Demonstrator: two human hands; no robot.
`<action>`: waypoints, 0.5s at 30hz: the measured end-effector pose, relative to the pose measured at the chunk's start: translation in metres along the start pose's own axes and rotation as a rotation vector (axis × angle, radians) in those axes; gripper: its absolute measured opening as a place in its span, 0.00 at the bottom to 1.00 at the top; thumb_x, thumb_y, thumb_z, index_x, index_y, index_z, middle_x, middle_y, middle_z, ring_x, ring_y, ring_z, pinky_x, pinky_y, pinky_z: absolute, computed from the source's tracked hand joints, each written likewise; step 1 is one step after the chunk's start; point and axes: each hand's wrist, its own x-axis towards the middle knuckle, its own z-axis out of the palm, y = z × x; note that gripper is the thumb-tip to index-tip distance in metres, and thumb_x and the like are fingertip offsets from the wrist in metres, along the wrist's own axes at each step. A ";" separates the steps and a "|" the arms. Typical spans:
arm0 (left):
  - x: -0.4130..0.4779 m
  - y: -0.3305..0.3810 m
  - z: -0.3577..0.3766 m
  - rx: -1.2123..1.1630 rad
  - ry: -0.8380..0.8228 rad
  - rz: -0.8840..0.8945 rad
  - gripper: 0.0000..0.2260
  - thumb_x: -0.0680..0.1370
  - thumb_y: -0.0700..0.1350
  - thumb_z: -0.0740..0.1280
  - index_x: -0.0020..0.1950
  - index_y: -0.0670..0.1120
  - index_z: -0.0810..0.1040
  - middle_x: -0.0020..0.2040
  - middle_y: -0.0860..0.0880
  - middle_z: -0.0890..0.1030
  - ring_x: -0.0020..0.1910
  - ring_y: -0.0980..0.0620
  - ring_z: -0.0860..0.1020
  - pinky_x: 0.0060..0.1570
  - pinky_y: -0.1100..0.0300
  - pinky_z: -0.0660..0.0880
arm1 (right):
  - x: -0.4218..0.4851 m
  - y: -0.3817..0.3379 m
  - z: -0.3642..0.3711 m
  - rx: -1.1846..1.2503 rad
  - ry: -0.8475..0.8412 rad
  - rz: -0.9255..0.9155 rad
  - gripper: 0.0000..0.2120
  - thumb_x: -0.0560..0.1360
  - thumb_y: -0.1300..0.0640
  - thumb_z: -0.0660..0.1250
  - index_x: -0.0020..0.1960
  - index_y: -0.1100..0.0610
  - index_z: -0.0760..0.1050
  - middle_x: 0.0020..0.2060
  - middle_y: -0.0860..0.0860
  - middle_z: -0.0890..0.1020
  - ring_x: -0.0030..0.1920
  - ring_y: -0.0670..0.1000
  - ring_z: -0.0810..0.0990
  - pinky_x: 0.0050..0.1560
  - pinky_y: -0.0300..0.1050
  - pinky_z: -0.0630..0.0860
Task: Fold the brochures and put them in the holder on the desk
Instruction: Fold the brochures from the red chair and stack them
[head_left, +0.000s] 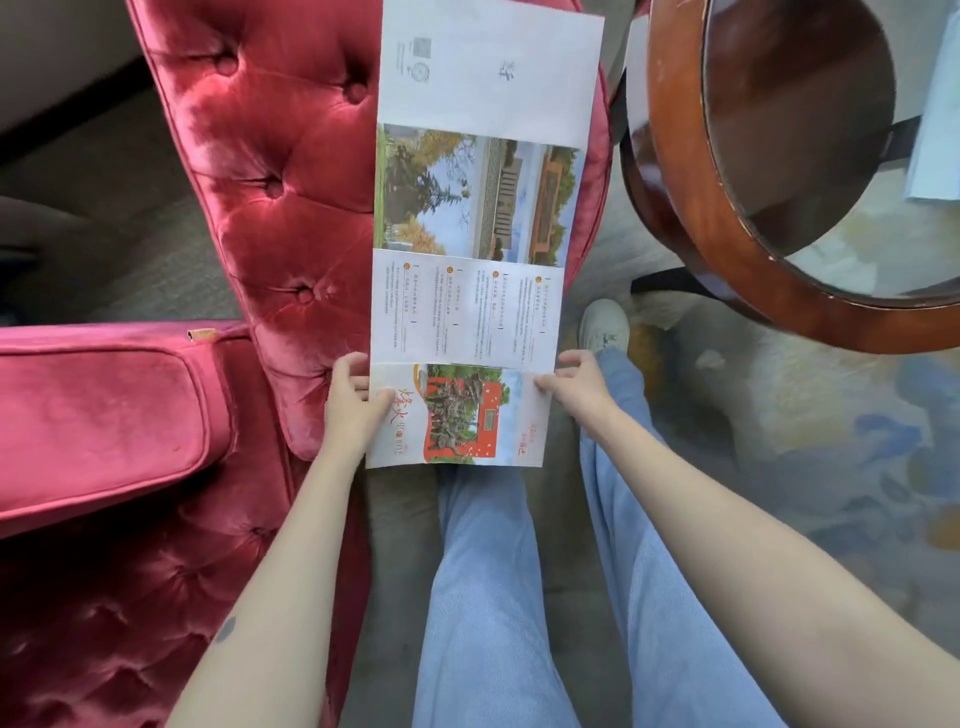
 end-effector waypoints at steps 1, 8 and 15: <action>-0.001 0.003 -0.005 -0.001 -0.020 0.044 0.15 0.72 0.34 0.66 0.56 0.47 0.73 0.47 0.48 0.79 0.41 0.54 0.77 0.44 0.58 0.75 | -0.006 -0.002 -0.003 0.046 -0.021 -0.035 0.21 0.73 0.64 0.67 0.63 0.58 0.62 0.55 0.58 0.77 0.52 0.51 0.78 0.54 0.47 0.76; -0.017 0.028 -0.033 -0.439 -0.223 -0.055 0.11 0.75 0.32 0.61 0.51 0.44 0.77 0.45 0.47 0.83 0.37 0.55 0.82 0.38 0.62 0.80 | -0.044 -0.023 -0.030 0.260 -0.070 -0.243 0.26 0.73 0.64 0.69 0.67 0.52 0.64 0.52 0.58 0.80 0.55 0.55 0.80 0.59 0.52 0.76; -0.026 0.040 -0.038 -0.633 -0.281 0.034 0.11 0.75 0.31 0.61 0.53 0.44 0.75 0.44 0.50 0.84 0.41 0.54 0.82 0.44 0.62 0.79 | -0.055 -0.049 -0.045 0.335 -0.036 -0.341 0.25 0.72 0.63 0.70 0.66 0.54 0.67 0.47 0.54 0.82 0.51 0.50 0.82 0.56 0.47 0.78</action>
